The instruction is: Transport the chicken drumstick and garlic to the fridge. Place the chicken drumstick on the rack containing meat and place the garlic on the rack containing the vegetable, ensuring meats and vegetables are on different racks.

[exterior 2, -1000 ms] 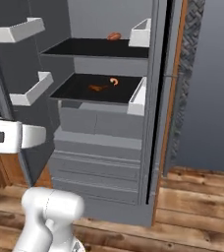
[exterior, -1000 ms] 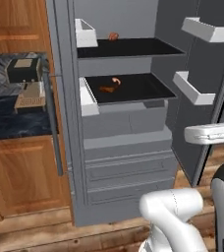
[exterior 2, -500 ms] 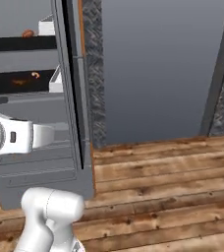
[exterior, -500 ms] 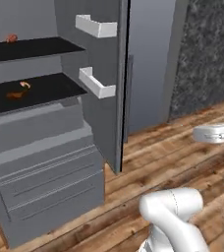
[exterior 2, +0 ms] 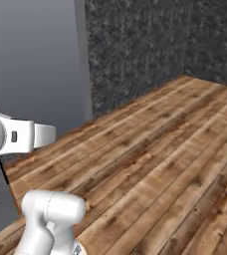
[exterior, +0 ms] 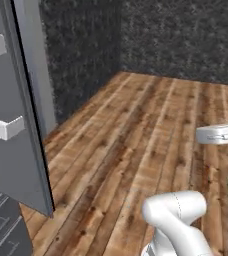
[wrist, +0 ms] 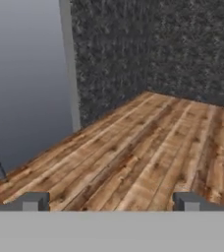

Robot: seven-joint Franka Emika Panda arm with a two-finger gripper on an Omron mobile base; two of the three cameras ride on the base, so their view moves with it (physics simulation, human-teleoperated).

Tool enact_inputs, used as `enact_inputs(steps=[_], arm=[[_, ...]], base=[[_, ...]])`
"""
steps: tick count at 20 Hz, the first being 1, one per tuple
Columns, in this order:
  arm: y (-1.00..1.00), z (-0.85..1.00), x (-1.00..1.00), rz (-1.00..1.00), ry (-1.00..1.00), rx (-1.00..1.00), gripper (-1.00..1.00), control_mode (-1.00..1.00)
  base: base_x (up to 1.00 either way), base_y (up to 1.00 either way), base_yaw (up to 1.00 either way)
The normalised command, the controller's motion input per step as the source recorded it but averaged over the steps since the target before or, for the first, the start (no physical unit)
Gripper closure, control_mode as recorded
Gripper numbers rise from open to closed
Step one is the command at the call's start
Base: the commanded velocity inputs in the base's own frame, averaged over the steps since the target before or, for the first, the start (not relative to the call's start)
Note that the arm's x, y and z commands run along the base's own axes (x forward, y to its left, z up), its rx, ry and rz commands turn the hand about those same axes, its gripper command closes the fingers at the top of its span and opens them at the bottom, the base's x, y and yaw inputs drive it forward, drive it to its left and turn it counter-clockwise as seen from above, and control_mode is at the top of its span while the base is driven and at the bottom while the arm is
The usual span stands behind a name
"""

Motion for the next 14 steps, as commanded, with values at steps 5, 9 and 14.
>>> enact_inputs(steps=[5, 9, 14], arm=[[0.00, 0.00, 0.00, 0.00, 0.00, 0.00, -1.00, 1.00], [0.00, 0.00, 0.00, 0.00, 0.00, 0.00, -1.00, 1.00], [0.00, 0.00, 0.00, 0.00, 0.00, 0.00, -1.00, 1.00]], base=[[0.03, -0.17, -0.95], [0.82, -0.28, -0.48], [1.00, -0.09, -0.12]])
